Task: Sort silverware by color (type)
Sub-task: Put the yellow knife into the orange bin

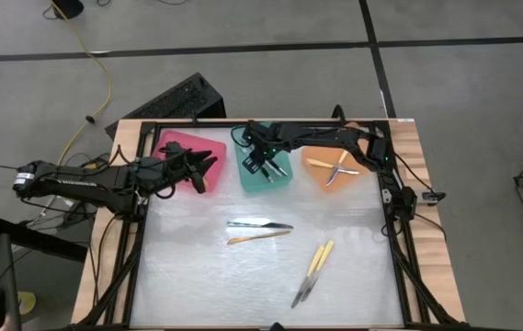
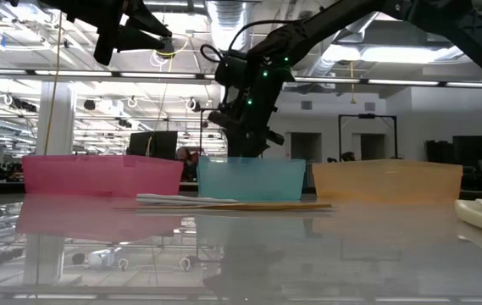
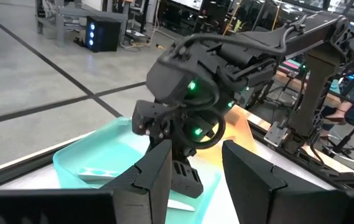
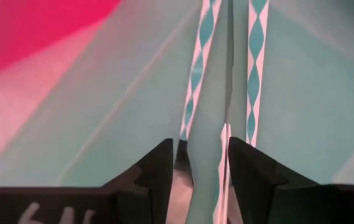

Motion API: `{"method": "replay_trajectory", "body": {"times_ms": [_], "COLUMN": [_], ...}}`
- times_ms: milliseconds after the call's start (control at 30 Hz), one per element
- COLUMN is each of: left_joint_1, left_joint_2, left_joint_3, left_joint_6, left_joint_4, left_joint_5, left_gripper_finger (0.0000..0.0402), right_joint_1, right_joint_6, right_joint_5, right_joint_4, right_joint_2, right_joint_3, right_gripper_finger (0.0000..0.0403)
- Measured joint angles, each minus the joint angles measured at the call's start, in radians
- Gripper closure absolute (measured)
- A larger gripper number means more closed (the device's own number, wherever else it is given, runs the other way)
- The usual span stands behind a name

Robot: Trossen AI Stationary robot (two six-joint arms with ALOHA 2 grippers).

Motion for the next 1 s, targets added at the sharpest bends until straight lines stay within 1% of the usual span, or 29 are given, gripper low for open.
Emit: {"method": "replay_trajectory", "body": {"times_ms": [167, 400, 700, 833, 1000], "left_joint_1": [0.0, 0.0, 0.0, 0.0, 0.0], "left_joint_2": [0.0, 0.0, 0.0, 0.0, 0.0], "left_joint_3": [0.0, 0.0, 0.0, 0.0, 0.0], "left_joint_6": [-0.005, -0.005, -0.007, -0.018, -0.027], "left_joint_4": [0.002, 0.003, 0.005, 0.005, 0.001], "left_joint_5": [0.0, 0.0, 0.01, 0.031, 0.09], "left_gripper_finger": [0.0276, 0.0276, 0.0276, 0.0276, 0.0276], "right_joint_1": [-0.003, -0.011, -0.011, -0.003, 0.031], "right_joint_6": [-0.008, -0.027, -0.069, -0.078, -0.105], "right_joint_5": [-0.002, -0.003, -0.004, -0.006, -0.006], "right_joint_4": [0.024, 0.012, -0.018, -0.084, -0.25], "right_joint_2": [-0.035, -0.112, -0.289, -0.389, -0.521], "right_joint_3": [0.003, 0.001, 0.001, 0.001, 0.001], "right_gripper_finger": [0.0241, 0.0246, 0.0246, 0.0246, 0.0246]}}
